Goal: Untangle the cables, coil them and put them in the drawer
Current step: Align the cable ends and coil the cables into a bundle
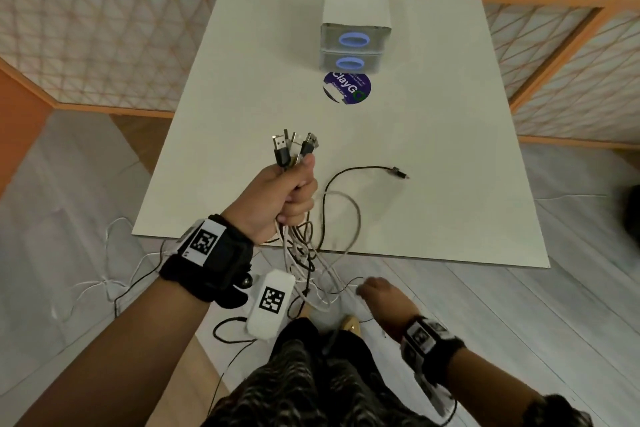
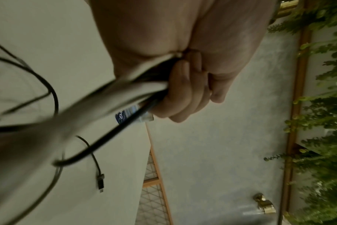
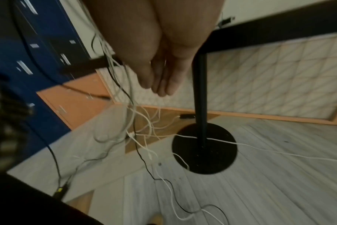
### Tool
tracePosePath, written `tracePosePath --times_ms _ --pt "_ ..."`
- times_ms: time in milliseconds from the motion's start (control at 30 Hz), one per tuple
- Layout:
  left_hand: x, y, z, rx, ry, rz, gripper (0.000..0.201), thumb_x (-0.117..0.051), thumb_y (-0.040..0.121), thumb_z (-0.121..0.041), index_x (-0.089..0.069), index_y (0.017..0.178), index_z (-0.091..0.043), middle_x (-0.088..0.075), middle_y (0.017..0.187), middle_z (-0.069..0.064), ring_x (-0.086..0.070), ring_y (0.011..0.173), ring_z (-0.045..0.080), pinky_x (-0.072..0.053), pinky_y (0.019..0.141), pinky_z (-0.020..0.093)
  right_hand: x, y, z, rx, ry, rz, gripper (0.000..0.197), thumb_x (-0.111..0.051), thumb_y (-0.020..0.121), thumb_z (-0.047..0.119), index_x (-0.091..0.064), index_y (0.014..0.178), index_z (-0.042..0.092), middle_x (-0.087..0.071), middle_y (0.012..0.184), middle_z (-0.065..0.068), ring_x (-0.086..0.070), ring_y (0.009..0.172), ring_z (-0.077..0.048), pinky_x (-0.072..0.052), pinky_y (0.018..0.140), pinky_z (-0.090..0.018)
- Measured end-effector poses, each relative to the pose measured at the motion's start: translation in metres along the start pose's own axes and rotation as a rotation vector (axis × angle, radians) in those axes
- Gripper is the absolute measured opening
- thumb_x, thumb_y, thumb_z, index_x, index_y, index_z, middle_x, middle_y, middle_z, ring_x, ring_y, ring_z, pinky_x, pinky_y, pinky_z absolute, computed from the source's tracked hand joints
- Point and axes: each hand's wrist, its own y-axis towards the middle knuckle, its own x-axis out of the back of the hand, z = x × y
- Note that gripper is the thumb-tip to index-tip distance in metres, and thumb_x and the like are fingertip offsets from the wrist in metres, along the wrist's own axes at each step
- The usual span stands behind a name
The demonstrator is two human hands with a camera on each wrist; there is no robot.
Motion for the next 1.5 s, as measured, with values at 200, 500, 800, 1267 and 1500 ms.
tracePosePath --times_ms 200,500,800,1267,1500 --pt "-0.014 -0.001 0.008 0.026 0.165 0.029 0.039 -0.04 0.097 -0.033 -0.028 0.063 -0.018 -0.023 0.047 -0.009 -0.016 0.036 0.003 -0.014 0.038 0.014 0.05 -0.013 -0.004 -0.185 0.128 -0.212 0.024 -0.045 0.093 0.017 -0.064 0.105 0.009 -0.069 0.105 -0.014 -0.063 0.097 -0.031 -0.047 0.082 -0.034" --pt "-0.019 -0.006 0.029 0.048 0.185 0.139 0.037 -0.042 0.092 -0.036 -0.037 0.061 -0.016 -0.025 0.048 -0.009 -0.018 0.036 0.004 -0.017 0.037 0.015 0.129 0.063 0.041 0.052 -0.274 -0.302 0.069 -0.04 0.086 0.011 -0.012 0.145 0.033 0.002 0.159 -0.002 0.013 0.144 -0.032 -0.004 0.116 -0.057" --pt "-0.01 -0.005 0.024 -0.112 0.137 -0.047 0.039 -0.041 0.091 -0.038 -0.026 0.06 -0.02 -0.021 0.049 -0.007 -0.015 0.038 0.005 -0.015 0.039 0.015 0.021 0.007 0.048 0.186 -0.116 -0.043 0.074 -0.039 0.074 -0.003 -0.028 0.143 0.023 -0.007 0.158 -0.01 -0.018 0.142 -0.03 -0.029 0.11 -0.046" --pt "-0.038 0.005 0.04 -0.205 0.319 0.017 0.054 -0.049 0.073 -0.072 -0.032 0.059 -0.023 -0.023 0.055 -0.008 -0.017 0.05 0.014 -0.021 0.048 0.029 0.041 -0.002 0.014 -0.158 0.029 0.135 0.052 -0.039 0.088 0.005 -0.038 0.138 0.018 -0.062 0.12 -0.015 -0.059 0.108 -0.03 -0.047 0.088 -0.032" --pt "-0.054 0.008 0.048 -0.22 0.361 0.004 0.042 -0.04 0.094 -0.042 -0.035 0.059 -0.018 -0.027 0.048 -0.011 -0.024 0.047 0.01 -0.024 0.049 0.025 0.119 -0.005 0.08 0.214 0.655 -0.164 0.045 -0.058 0.089 0.023 -0.038 0.129 0.018 -0.056 0.118 0.007 -0.054 0.112 -0.008 -0.043 0.098 -0.024"
